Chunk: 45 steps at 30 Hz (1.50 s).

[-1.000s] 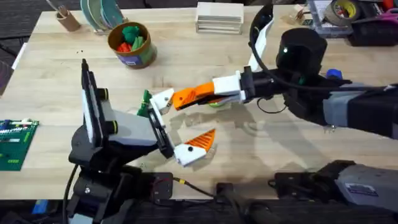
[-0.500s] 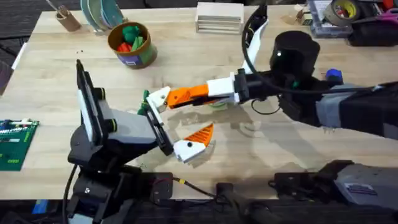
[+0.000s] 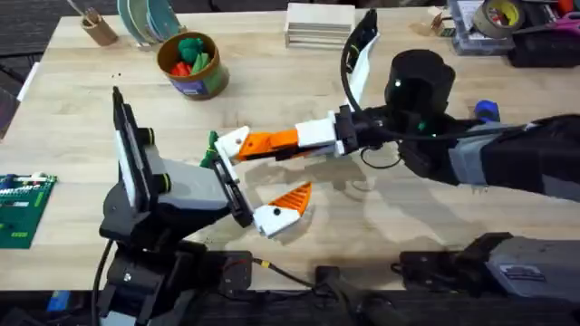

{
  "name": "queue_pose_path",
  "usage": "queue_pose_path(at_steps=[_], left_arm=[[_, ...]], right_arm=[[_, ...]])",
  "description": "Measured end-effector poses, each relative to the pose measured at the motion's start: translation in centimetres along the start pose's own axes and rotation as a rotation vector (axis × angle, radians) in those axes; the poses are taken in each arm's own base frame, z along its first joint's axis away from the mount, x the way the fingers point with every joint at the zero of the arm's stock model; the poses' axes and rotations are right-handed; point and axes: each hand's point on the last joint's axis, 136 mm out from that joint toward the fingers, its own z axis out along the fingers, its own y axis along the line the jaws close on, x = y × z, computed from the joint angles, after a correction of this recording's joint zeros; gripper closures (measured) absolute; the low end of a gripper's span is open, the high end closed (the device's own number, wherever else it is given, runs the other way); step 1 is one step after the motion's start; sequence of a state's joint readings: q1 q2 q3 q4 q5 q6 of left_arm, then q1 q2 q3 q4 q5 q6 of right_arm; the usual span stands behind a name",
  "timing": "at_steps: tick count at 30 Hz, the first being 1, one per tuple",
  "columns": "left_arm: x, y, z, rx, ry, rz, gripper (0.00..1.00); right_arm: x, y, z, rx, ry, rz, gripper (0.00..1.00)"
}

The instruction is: Pick up the gripper from the table and insert it into the empty holder that is missing its gripper. Then pick up a screw, insert it into the mounting hole, and use the screwdriver to tighten it. Finally, clean up the table by picking up the vegetable and placing it into the bucket.

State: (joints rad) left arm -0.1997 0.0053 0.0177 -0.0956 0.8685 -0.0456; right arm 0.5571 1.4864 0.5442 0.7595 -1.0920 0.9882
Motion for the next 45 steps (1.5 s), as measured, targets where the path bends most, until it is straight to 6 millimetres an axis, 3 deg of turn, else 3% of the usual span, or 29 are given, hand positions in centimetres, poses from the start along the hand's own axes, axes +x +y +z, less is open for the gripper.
queue_pose_path(at_steps=[11,45], left_arm=[[0.0,-0.2,0.0,0.01,0.001,-0.001,0.008],[-0.2,1.1,0.0,-0.062,-0.007,0.013,0.008]], right_arm=[[0.1,0.1,0.0,-0.007,0.01,-0.024,0.989],[-3.5,-0.5,0.9,0.098,-0.152,-0.074,0.991]])
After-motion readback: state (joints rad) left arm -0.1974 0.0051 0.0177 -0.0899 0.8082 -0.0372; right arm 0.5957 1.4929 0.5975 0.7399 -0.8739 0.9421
